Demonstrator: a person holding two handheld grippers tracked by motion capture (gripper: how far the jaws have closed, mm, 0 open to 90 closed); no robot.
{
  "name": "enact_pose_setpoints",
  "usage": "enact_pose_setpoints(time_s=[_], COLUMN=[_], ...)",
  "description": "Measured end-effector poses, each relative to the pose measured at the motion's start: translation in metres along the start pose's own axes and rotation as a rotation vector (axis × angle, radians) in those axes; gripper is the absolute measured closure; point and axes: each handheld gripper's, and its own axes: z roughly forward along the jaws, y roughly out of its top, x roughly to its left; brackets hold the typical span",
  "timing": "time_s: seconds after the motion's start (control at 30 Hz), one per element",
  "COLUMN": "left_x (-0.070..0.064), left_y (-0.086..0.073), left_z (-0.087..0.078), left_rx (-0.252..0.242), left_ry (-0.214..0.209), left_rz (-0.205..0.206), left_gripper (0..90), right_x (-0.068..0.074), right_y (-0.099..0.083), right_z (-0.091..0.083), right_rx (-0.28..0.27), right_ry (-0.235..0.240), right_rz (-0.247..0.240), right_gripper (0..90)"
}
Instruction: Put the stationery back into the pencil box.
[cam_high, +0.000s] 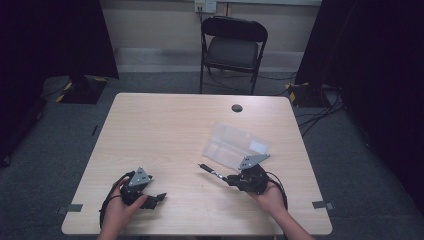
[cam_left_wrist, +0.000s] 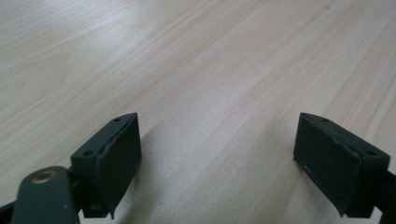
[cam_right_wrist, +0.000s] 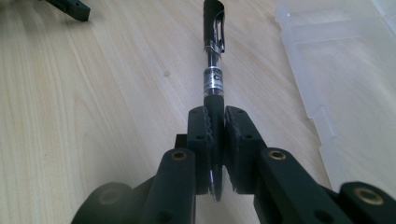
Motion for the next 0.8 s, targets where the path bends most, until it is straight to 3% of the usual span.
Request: enact_pose_setpoints(time_s=[0.27,0.8], left_x=[0.000,0.000], left_y=[0.000,0.000], left_z=[0.000,0.000], left_rx=[0.000,0.000], left_ry=[0.000,0.000], left_rz=[0.000,0.000], left_gripper=[14.8,14.9], right_x=[-0.005,-0.019], right_y=[0.006,0.010], right_z=[-0.008,-0.021], right_rx=[0.016,-0.004], right_ry=[0.002,0.002], right_rz=[-0.011,0.001], right_gripper=[81.2,81.2])
